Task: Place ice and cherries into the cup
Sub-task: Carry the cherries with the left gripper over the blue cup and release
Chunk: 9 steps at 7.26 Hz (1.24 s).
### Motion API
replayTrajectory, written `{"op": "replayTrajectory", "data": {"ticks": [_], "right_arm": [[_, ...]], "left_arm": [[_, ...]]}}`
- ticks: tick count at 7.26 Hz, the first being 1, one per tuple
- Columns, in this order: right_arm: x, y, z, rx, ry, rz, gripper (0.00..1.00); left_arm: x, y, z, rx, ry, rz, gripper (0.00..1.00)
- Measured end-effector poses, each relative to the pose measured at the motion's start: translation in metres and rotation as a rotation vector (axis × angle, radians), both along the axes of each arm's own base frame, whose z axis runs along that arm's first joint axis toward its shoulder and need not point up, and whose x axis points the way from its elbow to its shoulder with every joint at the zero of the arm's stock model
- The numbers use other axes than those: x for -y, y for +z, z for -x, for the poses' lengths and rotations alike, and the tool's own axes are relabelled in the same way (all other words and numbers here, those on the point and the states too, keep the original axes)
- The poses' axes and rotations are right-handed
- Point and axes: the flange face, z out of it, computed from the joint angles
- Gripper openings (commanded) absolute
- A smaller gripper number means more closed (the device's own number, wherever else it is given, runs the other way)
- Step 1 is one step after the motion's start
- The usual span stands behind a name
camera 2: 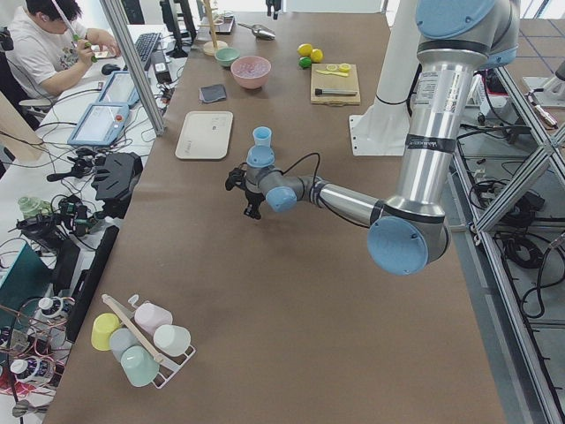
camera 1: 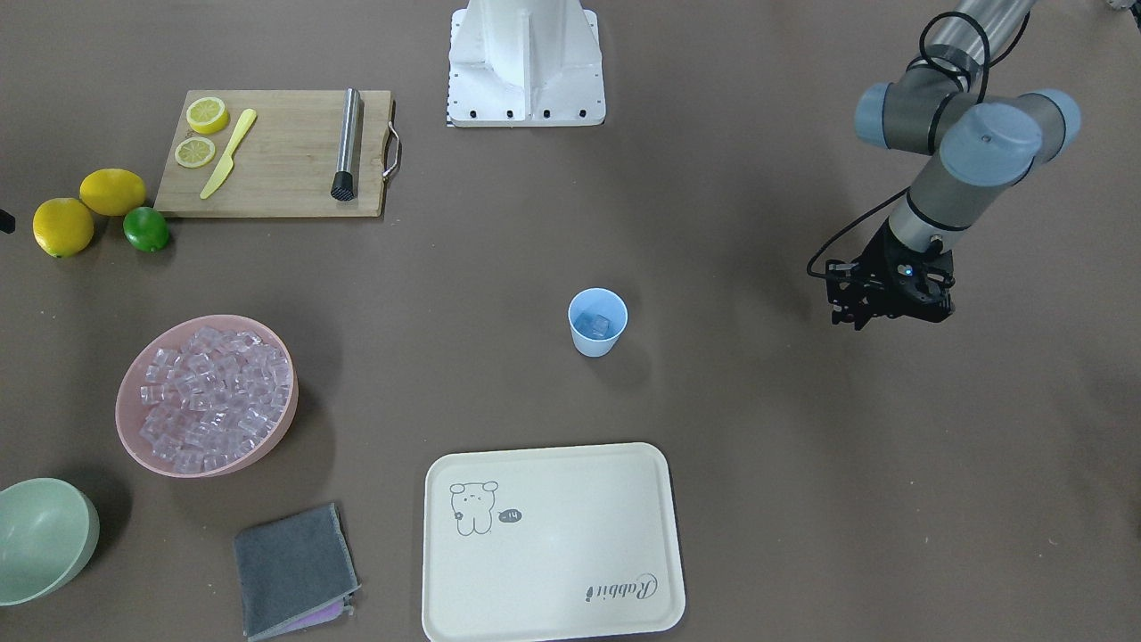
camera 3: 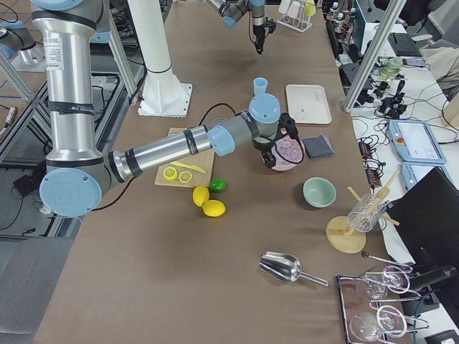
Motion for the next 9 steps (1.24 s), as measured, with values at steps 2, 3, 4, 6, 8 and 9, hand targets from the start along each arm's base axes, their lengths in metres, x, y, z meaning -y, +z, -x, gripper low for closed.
{"op": "replayTrajectory", "data": {"ticks": [2, 3, 4, 6, 8, 9], "right_arm": [[0.001, 0.005, 0.000, -0.004, 0.002, -0.003, 0.91], [0.002, 0.007, 0.000, -0.005, 0.001, -0.001, 0.92], [0.000, 0.011, 0.000, -0.007, 0.000, -0.001, 0.93], [-0.009, 0.024, -0.002, -0.006, 0.000, -0.013, 0.93], [-0.015, 0.032, -0.004, -0.006, -0.001, -0.015, 0.93], [-0.019, 0.036, -0.005, -0.006, -0.002, -0.012, 0.93]], "left_arm": [[0.026, -0.136, -0.036, -0.056, -0.048, 0.102, 0.00], [0.028, -0.190, -0.061, -0.072, -0.061, 0.149, 0.00], [0.022, -0.226, -0.087, -0.095, -0.070, 0.190, 0.00], [0.026, -0.257, -0.141, -0.130, -0.092, 0.216, 0.00], [0.037, -0.243, -0.169, -0.134, -0.114, 0.196, 0.00], [0.035, -0.239, -0.177, -0.130, -0.110, 0.196, 0.00]]}}
